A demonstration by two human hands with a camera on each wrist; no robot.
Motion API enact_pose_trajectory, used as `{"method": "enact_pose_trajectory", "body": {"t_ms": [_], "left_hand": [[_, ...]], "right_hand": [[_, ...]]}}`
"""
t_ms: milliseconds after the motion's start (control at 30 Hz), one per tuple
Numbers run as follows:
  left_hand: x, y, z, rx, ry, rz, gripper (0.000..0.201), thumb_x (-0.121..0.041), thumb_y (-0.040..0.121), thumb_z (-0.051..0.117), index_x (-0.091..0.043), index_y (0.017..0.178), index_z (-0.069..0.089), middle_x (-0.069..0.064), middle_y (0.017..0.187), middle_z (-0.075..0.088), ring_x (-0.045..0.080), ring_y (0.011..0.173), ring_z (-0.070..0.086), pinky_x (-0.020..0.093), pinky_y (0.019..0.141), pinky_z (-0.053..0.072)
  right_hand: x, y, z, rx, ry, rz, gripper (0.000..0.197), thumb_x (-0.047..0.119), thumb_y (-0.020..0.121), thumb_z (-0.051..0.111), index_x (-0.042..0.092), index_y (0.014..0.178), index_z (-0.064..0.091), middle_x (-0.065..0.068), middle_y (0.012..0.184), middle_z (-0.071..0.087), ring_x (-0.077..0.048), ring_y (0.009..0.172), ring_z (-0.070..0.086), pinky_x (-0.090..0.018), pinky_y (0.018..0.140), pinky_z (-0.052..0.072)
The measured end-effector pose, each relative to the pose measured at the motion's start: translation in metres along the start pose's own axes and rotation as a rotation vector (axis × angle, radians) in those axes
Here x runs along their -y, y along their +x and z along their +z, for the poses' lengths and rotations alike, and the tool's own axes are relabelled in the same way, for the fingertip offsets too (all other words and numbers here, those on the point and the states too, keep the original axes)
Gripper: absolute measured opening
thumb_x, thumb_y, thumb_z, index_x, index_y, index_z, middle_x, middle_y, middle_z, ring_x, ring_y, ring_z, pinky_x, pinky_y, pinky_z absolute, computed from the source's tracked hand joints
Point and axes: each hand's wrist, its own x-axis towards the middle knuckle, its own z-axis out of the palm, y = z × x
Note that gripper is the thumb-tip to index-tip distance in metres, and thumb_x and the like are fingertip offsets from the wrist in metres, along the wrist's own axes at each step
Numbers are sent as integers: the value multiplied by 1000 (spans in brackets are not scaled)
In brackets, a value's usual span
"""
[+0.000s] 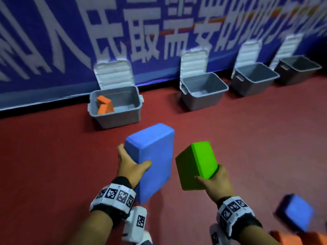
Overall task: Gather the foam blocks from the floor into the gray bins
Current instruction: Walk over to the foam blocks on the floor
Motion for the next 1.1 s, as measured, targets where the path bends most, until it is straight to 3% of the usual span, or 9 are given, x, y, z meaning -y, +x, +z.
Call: {"method": "enact_pose_trajectory", "body": {"t_ms": [133, 267, 400, 567, 733, 833, 933, 1100], "left_hand": [[-11, 47, -77, -110, -40, -54, 99, -32, 32, 68, -29, 121, 26, 10, 129, 45, 28, 110, 51, 32, 85, 41], [-26, 86, -126, -152, -43, -59, 114, -36, 39, 79, -26, 137, 22, 4, 139, 40, 22, 119, 48, 32, 97, 40], [-33, 133, -146, -273, -122, -57, 114, -56, 37, 79, -28, 134, 24, 2, 138, 42, 20, 120, 50, 42, 104, 41], [-47, 221, -147, -334, -196, -118, 90, -35, 38, 72, -27, 117, 32, 9, 125, 50, 27, 108, 54, 41, 92, 45], [-63, 334, -133, -368, -8, -222, 75, -8, 62, 82, -15, 122, 37, 6, 120, 33, 19, 97, 39, 29, 85, 37], [-69, 391, -127, -348, 60, -292, 74, -8, 64, 83, -15, 122, 38, 10, 124, 36, 18, 99, 38, 29, 87, 37], [-76, 435, -124, -325, 93, -294, 73, -4, 63, 81, -25, 117, 36, 9, 124, 35, 23, 104, 43, 28, 87, 37], [-86, 497, -126, -389, 114, -337, 79, 0, 65, 75, -24, 130, 36, 11, 120, 32, 25, 90, 45, 27, 79, 38]], "right_hand": [[86, 33, 31, 34, -42, -89, 71, 34, 62, 85, 7, 114, 45, -13, 110, 55, -31, 97, 56, -42, 81, 49], [163, 65, 55, 56, -96, -176, 68, 34, 64, 84, 5, 110, 44, -16, 109, 55, -33, 98, 56, -39, 78, 47], [222, 101, 83, 84, -105, -242, 65, 32, 64, 84, 5, 108, 44, -17, 109, 55, -33, 99, 56, -36, 77, 43], [282, 169, 115, 110, -105, -287, 66, 31, 63, 84, 5, 109, 45, -16, 111, 56, -33, 101, 57, -36, 78, 43], [337, 270, 149, 155, -104, -295, 67, 30, 62, 84, 4, 110, 45, -17, 114, 55, -34, 101, 57, -39, 82, 47], [372, 328, 160, 187, -136, -288, 71, 30, 62, 84, 5, 114, 44, -18, 116, 54, -34, 102, 57, -40, 85, 47], [409, 375, 168, 200, -167, -304, 74, 30, 61, 84, 4, 118, 44, -18, 117, 54, -34, 104, 57, -41, 87, 48], [463, 433, 186, 192, -189, -313, 77, 35, 62, 86, 1, 116, 45, -20, 119, 53, -35, 108, 55, -39, 89, 46]]}}
